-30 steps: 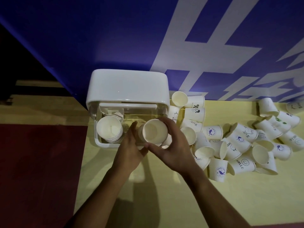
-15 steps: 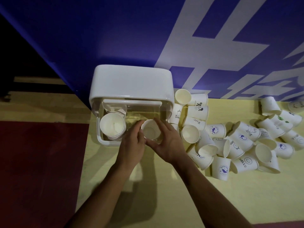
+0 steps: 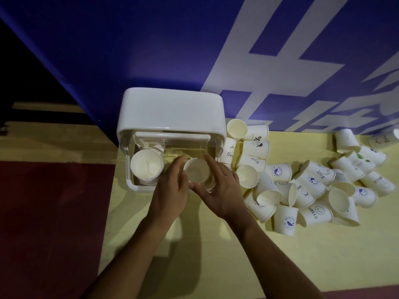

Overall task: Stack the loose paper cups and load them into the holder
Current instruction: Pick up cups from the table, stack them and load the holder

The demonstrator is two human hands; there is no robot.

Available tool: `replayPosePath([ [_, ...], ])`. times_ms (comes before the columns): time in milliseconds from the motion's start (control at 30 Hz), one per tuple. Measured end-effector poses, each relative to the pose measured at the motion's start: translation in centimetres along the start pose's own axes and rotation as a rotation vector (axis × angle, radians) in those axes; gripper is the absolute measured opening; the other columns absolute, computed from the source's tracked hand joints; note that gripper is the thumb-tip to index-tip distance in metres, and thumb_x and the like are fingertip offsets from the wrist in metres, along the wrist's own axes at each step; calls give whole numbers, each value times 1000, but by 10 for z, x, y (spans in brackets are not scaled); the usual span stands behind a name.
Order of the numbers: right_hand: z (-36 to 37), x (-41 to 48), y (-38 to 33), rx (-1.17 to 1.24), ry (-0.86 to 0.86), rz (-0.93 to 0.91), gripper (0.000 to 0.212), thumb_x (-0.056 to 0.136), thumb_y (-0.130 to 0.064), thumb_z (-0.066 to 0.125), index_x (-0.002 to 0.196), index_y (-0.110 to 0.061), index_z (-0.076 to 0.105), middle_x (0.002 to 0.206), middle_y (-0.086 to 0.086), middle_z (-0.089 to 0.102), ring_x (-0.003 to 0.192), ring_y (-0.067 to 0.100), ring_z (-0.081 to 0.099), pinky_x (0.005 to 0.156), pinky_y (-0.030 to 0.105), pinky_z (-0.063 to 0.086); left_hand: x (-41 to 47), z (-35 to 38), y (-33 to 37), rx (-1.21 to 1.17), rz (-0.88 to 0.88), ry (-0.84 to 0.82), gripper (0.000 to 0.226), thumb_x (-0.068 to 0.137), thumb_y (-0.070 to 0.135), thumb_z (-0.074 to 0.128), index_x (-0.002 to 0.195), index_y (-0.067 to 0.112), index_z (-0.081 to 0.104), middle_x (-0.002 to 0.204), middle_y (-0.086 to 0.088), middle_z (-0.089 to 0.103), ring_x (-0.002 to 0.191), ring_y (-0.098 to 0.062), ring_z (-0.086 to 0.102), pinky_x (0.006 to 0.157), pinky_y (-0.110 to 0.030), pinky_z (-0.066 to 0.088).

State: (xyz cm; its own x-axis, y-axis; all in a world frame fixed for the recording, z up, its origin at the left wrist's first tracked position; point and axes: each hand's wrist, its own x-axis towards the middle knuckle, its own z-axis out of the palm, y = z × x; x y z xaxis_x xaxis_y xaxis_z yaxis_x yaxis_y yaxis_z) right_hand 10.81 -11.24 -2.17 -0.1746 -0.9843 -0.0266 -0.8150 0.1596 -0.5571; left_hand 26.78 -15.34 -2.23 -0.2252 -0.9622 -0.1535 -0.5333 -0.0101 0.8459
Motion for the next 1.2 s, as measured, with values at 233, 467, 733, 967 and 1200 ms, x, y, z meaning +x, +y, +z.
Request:
replayPosePath([
  [233, -62, -34, 23, 151, 190, 105, 46, 94, -37, 70, 137, -21, 63, 131, -5, 69, 120, 12, 61, 102, 29, 48, -35, 2, 63, -6, 212, 19, 42, 102, 29, 53, 144, 24, 55, 145, 12, 57, 132, -1, 52, 103, -17, 46],
  [467, -171, -57, 121, 271, 365, 368, 24, 97, -24, 69, 120, -27, 74, 107, -23, 73, 103, -3, 67, 82, 10, 50, -6, 93, 166, 80, 423, -165, 39, 101, 30, 58, 140, 27, 56, 139, 10, 62, 125, -6, 58, 98, -21, 49],
  [733, -288, -83, 275, 291, 502, 510, 22, 96, -21, 69, 117, -26, 74, 92, -21, 74, 87, -3, 68, 76, 23, 55, 76, 290, 288, 473, 660, -438, 50, 102, 33, 55, 151, 27, 44, 157, 7, 45, 136, -17, 51, 103, -29, 48],
  [967, -333, -93, 389, 316, 422, 567, 28, 96, -15, 68, 122, -26, 71, 95, -18, 76, 92, 2, 71, 82, 33, 59, 156, 437, 333, 961, 774, -607, 80, 92, 5, 61, 159, 29, 24, 169, 2, 20, 153, -22, 24, 122, -40, 25],
  [1200, -356, -68, 458, 343, 361, 586, 29, 97, -15, 67, 124, -22, 69, 99, -18, 73, 93, -1, 68, 80, 34, 59, 203, 504, 317, 1341, 1260, -693, 83, 84, 26, 84, 150, 30, 33, 156, -6, 39, 142, -31, 38, 118, -45, 36],
])
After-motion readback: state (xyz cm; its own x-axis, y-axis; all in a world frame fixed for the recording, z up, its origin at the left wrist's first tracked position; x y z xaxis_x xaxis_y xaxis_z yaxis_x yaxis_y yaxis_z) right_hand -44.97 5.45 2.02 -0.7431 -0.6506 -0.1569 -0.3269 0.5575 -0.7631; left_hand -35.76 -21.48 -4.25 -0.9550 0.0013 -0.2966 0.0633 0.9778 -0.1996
